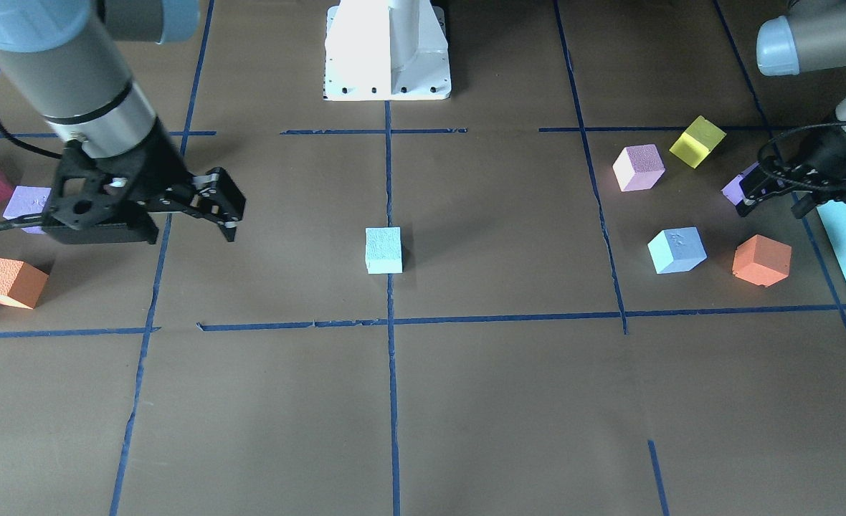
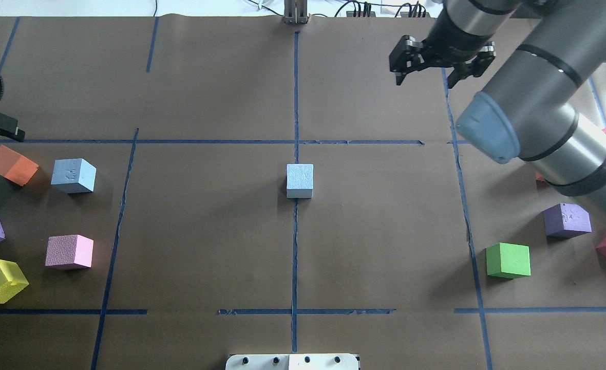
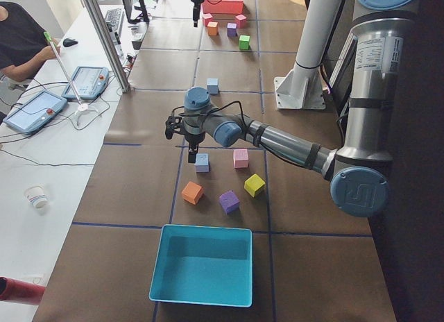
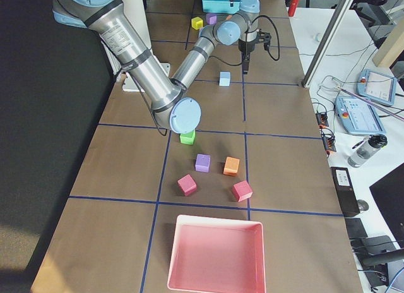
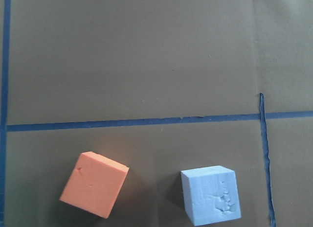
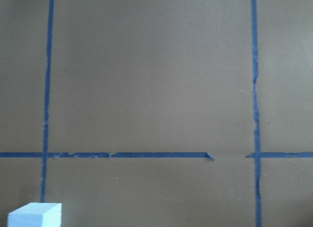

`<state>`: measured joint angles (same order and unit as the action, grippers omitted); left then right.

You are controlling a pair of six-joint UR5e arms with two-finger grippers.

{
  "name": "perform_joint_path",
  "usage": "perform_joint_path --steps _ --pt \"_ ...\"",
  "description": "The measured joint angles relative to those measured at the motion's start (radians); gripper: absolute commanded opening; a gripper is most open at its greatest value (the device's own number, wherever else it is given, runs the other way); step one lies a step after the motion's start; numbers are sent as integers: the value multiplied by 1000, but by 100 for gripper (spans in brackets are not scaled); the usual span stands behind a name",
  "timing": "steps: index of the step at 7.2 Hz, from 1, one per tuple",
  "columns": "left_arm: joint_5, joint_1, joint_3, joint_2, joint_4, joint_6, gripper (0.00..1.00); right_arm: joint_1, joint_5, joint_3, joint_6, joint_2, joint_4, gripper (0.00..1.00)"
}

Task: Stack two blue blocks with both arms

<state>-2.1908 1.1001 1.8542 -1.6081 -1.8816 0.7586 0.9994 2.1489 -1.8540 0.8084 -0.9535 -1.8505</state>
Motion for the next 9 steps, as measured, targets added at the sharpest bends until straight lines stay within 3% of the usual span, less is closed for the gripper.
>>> perform_joint_path --steps 3,7,8,9 --pt "235 -204 -63 -15 -117 211 100 168 97 -16 -302 -160 -5 99" --pt "297 -273 -188 -17 -247 253 100 253 136 -6 -388 -202 -7 100" --pt "297 -287 -197 -18 -254 254 76 261 139 -5 -389 -202 -7 100" --pt "295 -298 -200 -18 -256 254 8 265 141 -5 -389 -203 -6 100"
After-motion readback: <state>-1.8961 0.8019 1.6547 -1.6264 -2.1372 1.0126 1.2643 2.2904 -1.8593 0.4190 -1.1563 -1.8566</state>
